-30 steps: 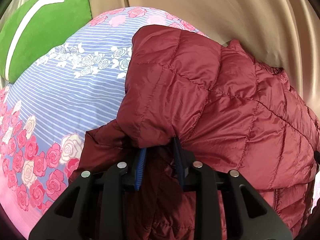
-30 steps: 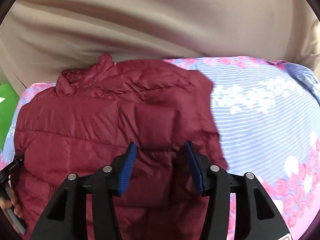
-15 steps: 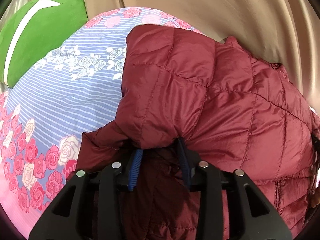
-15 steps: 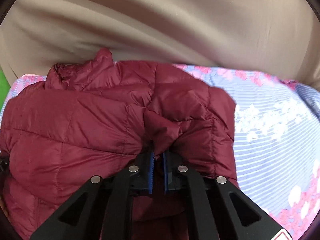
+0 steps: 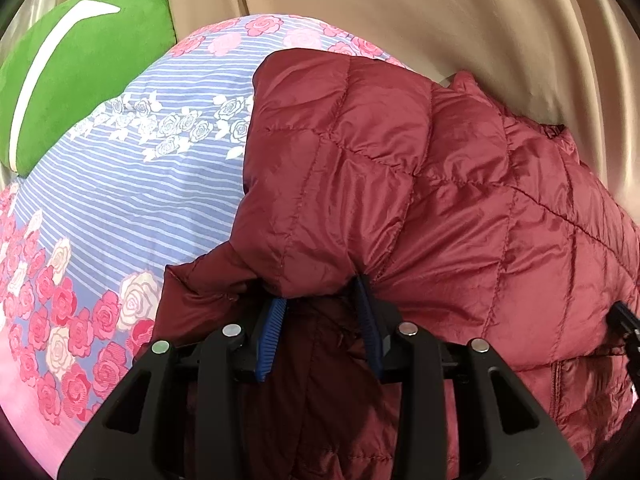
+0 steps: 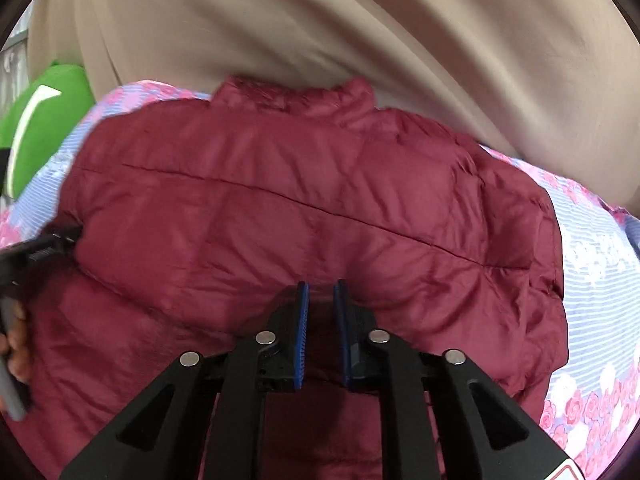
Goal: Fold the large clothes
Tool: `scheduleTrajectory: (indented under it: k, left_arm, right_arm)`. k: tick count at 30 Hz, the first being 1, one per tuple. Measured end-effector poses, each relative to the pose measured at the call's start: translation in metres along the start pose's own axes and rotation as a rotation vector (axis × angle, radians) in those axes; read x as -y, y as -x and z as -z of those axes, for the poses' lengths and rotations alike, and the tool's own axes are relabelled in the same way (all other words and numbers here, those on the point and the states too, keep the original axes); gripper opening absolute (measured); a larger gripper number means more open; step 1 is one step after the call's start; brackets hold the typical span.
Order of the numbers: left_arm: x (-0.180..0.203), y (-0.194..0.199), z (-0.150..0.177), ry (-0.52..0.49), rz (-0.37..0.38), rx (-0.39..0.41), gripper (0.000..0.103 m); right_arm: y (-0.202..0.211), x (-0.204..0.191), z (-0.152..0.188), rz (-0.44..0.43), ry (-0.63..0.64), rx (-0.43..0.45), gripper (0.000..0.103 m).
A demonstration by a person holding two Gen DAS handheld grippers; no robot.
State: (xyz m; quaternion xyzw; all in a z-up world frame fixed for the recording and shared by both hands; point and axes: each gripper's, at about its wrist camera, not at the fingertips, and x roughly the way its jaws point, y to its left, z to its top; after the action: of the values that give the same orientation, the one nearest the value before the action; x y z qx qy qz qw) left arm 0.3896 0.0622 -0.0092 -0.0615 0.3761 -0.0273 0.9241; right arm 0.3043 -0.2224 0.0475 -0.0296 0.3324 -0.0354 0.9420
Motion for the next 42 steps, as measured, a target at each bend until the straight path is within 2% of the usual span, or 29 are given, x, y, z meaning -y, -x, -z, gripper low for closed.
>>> scheduleTrajectory:
  k: [6,7,9,10,11,12,13,14,17,20,22,23,24,25,26,27,28,32,34,37,39,40,42]
  left_arm:
    - [-0.002,-0.001,-0.001,0.006,0.012,-0.001,0.036]
    - [-0.003,-0.001,-0.001,0.012,0.018,0.000,0.037]
    - [-0.009,0.002,-0.001,0.035,0.047,0.009,0.044]
    - [-0.016,0.009,0.002,0.056,0.077,0.014,0.050]
    - [-0.022,0.017,0.005,0.070,0.095,0.013,0.068]
    - [-0.029,0.028,0.011,0.082,0.107,0.015,0.081]
    - [-0.038,0.048,0.020,0.089,0.113,0.028,0.085]
    - [-0.046,0.064,0.027,0.083,0.114,0.039,0.093]
    - [-0.073,0.110,0.055,0.044,0.078,0.013,0.097]
    - [-0.108,0.129,0.087,0.078,0.085,-0.108,0.097]
    - [-0.127,0.127,0.108,0.140,0.145,-0.218,0.093]
    - [-0.132,0.132,0.116,0.140,0.162,-0.214,0.085]
    - [-0.130,0.138,0.119,0.113,0.141,-0.195,0.061]
    - [-0.126,0.144,0.124,0.070,0.129,-0.215,0.049]
    - [-0.125,0.148,0.128,0.063,0.144,-0.221,0.034]
    - [-0.124,0.153,0.132,0.067,0.173,-0.230,0.014]
    - [-0.122,0.158,0.136,0.062,0.208,-0.253,0.008]
    - [-0.114,0.202,0.158,-0.048,0.255,-0.263,0.003]
    - [-0.121,0.231,0.176,-0.094,0.277,-0.295,0.003]
    - [-0.140,0.273,0.210,-0.146,0.295,-0.378,0.004]
    - [-0.152,0.292,0.221,-0.126,0.306,-0.415,0.009]
    - [-0.159,0.303,0.219,-0.099,0.301,-0.398,0.010]
    - [-0.163,0.322,0.198,-0.068,0.285,-0.294,0.013]
  right_arm:
    - [0.023,0.095,0.026,0.085,-0.231,-0.016,0.007]
    - [0.037,0.111,0.037,0.108,-0.275,-0.023,0.016]
    - [0.066,0.126,0.059,0.141,-0.309,-0.030,0.022]
    - [0.081,0.131,0.071,0.132,-0.321,-0.032,0.028]
    - [0.096,0.134,0.084,0.109,-0.337,-0.036,0.038]
    - [0.109,0.137,0.097,0.081,-0.350,-0.045,0.045]
    - [0.126,0.138,0.116,0.039,-0.360,-0.063,0.055]
    - [0.139,0.136,0.132,0.006,-0.365,-0.081,0.060]
    - [0.164,0.131,0.175,-0.089,-0.387,-0.158,0.065]
    - [0.182,0.118,0.209,-0.145,-0.402,-0.221,0.065]
    - [0.185,0.110,0.221,-0.149,-0.403,-0.246,0.065]
    - [0.186,0.105,0.225,-0.130,-0.388,-0.252,0.059]
    - [0.188,0.097,0.226,-0.084,-0.354,-0.243,0.050]
    - [0.193,0.094,0.227,-0.060,-0.333,-0.239,0.027]
    - [0.194,0.090,0.228,-0.075,-0.330,-0.234,0.011]
    - [0.197,0.091,0.230,-0.097,-0.345,-0.225,0.009]
    - [0.202,0.091,0.231,-0.102,-0.365,-0.215,0.006]
    - [0.233,0.092,0.235,-0.108,-0.349,-0.200,0.003]
    - [0.262,0.091,0.253,-0.114,-0.308,-0.224,0.003]
    - [0.297,0.086,0.293,-0.143,-0.233,-0.325,0.004]
    - [0.311,0.083,0.318,-0.154,-0.192,-0.412,0.009]
    - [0.318,0.081,0.327,-0.135,-0.164,-0.454,0.011]
    - [0.327,0.081,0.323,-0.065,-0.105,-0.454,0.016]
